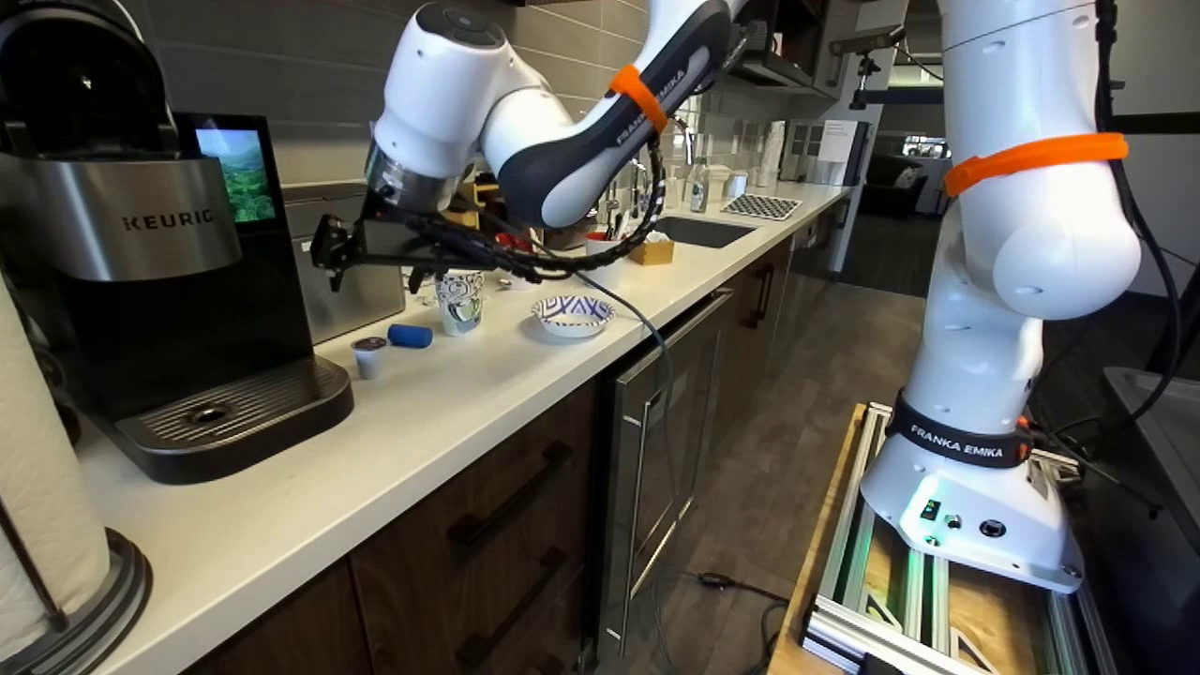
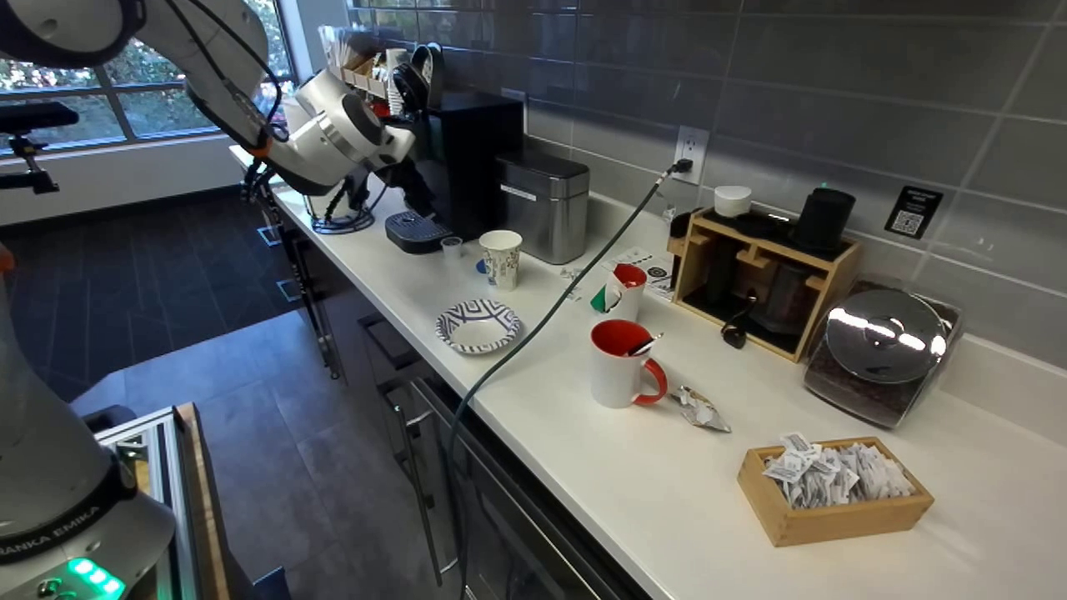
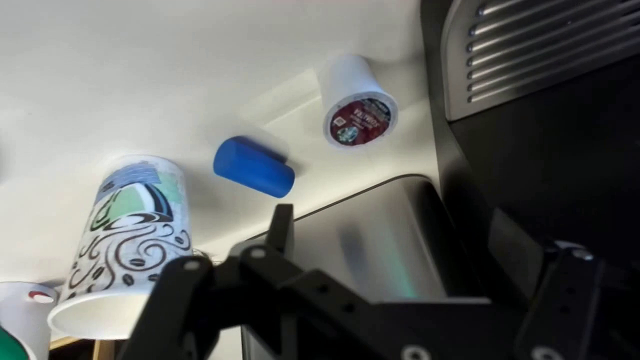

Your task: Remove the white container from the coffee maker and put it on the table

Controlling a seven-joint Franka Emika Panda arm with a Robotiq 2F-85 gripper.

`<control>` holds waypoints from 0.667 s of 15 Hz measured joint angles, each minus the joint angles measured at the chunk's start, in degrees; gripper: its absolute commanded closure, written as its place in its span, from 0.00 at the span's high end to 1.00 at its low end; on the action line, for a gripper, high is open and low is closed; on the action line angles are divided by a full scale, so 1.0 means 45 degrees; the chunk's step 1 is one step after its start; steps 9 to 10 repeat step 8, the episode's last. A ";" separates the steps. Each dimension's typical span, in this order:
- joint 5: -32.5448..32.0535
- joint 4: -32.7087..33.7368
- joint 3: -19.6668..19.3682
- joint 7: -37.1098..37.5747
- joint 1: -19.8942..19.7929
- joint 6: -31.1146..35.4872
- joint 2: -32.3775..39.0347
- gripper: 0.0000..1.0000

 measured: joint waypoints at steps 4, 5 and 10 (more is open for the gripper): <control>0.3158 -0.1797 0.2207 -0.4072 -0.2029 0.0803 -0.1781 1.00; 0.3930 -0.2188 0.2642 -0.5043 -0.2462 0.1509 -0.2168 1.00; 0.6429 -0.3054 0.3519 -0.7753 -0.3366 0.3372 -0.3029 1.00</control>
